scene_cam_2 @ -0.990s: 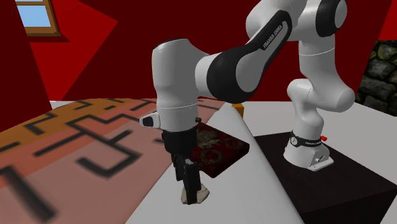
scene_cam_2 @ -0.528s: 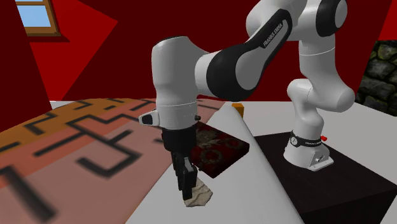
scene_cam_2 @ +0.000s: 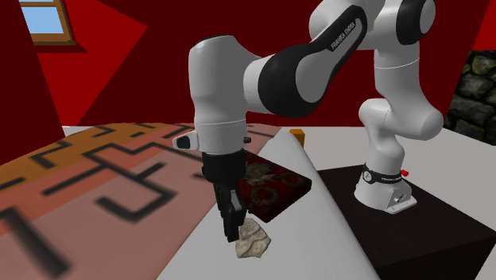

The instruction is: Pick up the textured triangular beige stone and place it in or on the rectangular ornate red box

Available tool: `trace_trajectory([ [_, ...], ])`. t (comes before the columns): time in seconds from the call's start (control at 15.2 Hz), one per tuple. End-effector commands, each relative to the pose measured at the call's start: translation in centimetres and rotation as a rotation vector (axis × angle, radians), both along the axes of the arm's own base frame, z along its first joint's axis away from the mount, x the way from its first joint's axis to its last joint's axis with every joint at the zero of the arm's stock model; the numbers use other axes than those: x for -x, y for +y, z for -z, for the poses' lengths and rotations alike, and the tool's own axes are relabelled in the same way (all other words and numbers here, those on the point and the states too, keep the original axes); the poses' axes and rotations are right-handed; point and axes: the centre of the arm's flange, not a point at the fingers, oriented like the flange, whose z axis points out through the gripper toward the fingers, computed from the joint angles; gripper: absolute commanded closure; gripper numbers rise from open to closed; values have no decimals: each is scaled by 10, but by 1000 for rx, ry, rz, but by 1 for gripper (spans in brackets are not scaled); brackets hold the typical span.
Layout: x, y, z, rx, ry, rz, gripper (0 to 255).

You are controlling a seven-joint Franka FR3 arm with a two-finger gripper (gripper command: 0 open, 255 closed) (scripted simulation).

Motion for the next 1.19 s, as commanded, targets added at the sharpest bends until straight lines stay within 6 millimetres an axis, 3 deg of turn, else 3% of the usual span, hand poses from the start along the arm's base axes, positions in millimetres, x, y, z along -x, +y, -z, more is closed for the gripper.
trace_trajectory([
  [0.0, 1, 0, -8, 1, 4, -1, 255],
  [0.13, 1, 0, -19, 1, 4, -1, 255],
  [0.2, 1, 1, -14, 1, 3, -1, 255],
  [0.26, 1, 1, -14, 1, 3, -1, 0],
  [0.46, 66, 16, -12, 26, -176, 8, 0],
  [0.53, 78, 19, -10, 31, -210, 9, 0],
  [1.12, 71, 25, 29, 31, -210, 9, 0],
])
